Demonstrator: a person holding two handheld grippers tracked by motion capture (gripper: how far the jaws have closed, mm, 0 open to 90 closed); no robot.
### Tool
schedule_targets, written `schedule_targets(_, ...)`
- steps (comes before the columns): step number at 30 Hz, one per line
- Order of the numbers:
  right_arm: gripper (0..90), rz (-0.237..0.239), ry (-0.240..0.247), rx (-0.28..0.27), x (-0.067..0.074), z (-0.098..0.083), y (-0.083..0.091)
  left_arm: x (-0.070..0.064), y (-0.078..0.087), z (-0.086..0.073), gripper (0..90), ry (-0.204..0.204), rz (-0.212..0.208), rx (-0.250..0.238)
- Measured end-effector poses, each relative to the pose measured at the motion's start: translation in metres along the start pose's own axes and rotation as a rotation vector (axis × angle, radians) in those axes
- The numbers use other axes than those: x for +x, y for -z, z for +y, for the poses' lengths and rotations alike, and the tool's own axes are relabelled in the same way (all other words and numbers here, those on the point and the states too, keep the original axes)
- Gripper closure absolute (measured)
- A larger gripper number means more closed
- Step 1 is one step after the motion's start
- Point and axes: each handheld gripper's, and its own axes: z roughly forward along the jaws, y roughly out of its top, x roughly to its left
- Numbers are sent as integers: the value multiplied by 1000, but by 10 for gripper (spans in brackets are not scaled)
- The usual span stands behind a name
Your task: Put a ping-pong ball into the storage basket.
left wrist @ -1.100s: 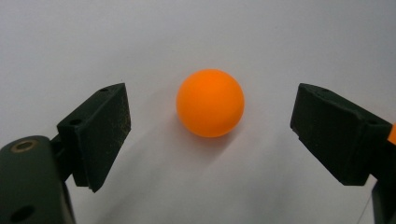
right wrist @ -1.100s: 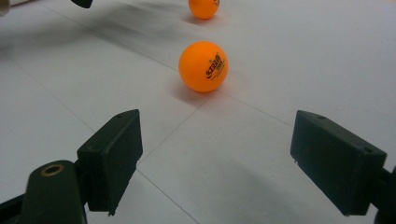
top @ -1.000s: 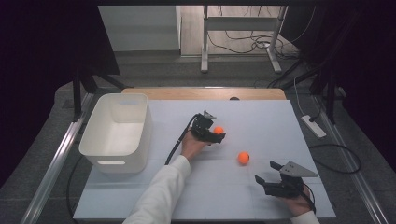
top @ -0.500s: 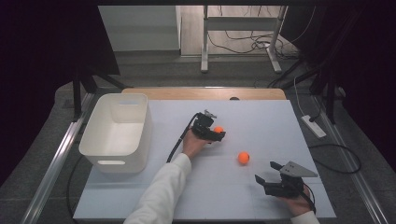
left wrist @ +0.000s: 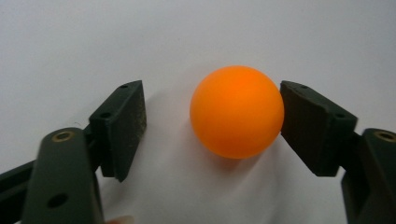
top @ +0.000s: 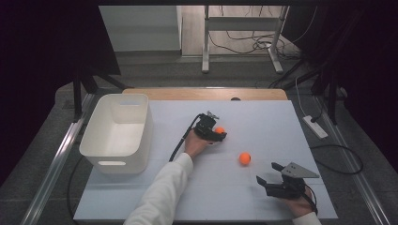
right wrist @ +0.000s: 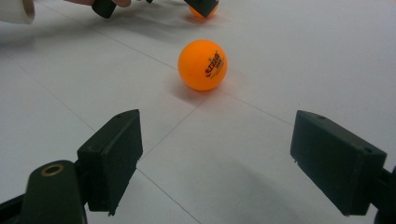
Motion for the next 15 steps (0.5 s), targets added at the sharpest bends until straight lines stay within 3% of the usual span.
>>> schedule_targets(9,169,-3,-2,-4,0,-1,2,2,0,1,369,-4,-5,2)
schedule_targets(15,170,-16,-6,-1,0,-2,5,2,1,2,480,-23,-1,14)
